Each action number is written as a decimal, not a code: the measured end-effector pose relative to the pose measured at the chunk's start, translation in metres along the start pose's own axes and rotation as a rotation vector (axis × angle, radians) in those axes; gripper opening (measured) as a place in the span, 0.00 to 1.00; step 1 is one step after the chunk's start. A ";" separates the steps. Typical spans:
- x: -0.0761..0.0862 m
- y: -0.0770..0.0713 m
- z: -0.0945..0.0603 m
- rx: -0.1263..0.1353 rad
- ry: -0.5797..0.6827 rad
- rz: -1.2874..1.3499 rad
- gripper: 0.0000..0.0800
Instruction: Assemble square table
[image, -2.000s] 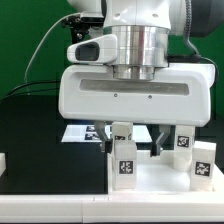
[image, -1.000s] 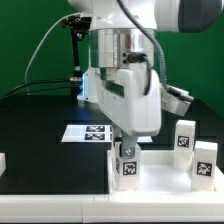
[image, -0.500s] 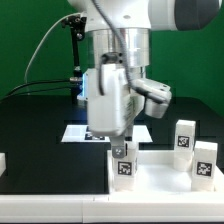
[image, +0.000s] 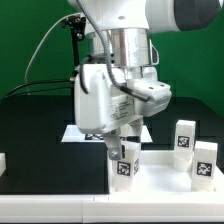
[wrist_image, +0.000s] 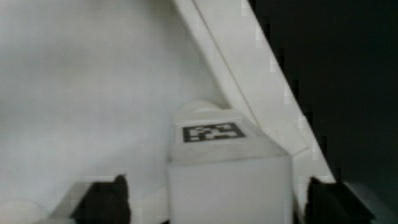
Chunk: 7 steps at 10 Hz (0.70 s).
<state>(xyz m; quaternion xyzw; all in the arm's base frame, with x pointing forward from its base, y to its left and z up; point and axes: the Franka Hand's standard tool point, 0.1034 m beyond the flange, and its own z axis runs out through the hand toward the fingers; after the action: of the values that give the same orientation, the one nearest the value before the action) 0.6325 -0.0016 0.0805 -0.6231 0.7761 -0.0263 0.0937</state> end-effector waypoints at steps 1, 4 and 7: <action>-0.004 0.001 0.001 -0.002 -0.003 -0.215 0.75; -0.004 0.003 0.002 -0.011 -0.005 -0.467 0.81; 0.004 -0.004 0.001 -0.036 0.016 -1.030 0.81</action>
Offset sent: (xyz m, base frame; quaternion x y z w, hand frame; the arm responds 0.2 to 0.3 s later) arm 0.0000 0.0000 0.0000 0.0000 0.0000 -0.1938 0.9810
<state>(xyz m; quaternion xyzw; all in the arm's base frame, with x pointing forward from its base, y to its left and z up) 0.6361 -0.0062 0.0796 -0.9258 0.3695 -0.0603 0.0519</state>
